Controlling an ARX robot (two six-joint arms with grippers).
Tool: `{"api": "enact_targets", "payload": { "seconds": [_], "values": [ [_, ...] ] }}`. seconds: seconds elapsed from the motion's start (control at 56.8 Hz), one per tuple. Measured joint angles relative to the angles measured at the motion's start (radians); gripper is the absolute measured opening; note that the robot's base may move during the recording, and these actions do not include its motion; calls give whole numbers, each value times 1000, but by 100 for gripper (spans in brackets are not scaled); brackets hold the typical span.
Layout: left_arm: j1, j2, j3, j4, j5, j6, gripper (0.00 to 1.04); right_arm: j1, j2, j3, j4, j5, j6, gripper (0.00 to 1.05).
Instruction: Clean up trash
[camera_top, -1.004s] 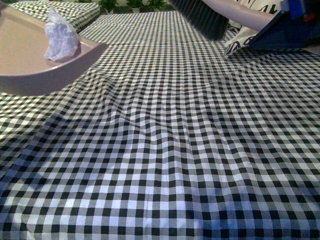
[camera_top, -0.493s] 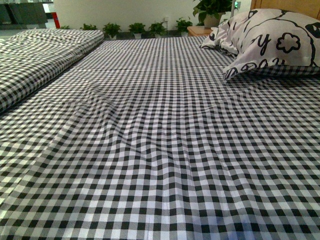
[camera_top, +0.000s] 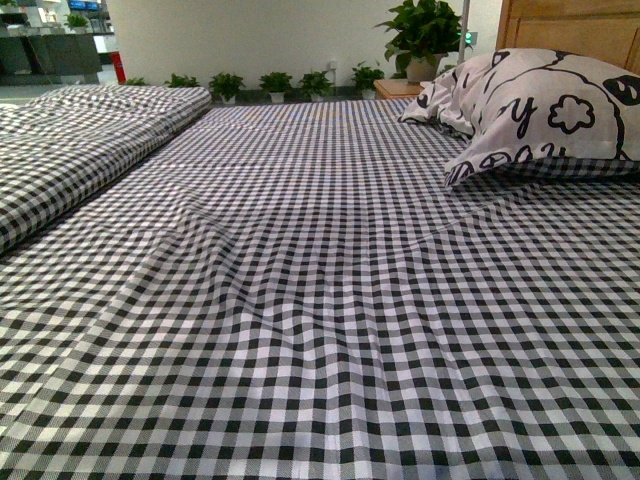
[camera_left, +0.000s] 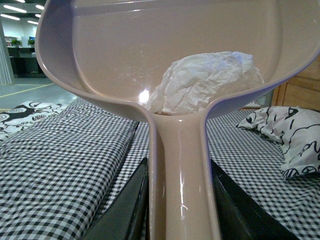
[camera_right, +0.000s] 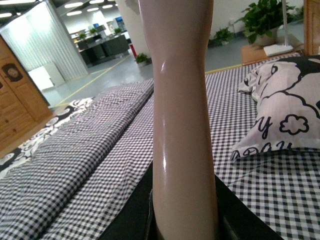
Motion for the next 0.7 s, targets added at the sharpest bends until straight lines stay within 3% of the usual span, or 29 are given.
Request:
{"api": "enact_targets", "payload": {
  "seconds": [0.229,0.705],
  "values": [
    [-109,-6,-24,0,-102,-40,29,-40,-35,-2,-51,-2,1,19],
    [-116,-7,-29,0,-106,-48,29,-42,-36,-2,-64,8,-8,19]
  ]
}}
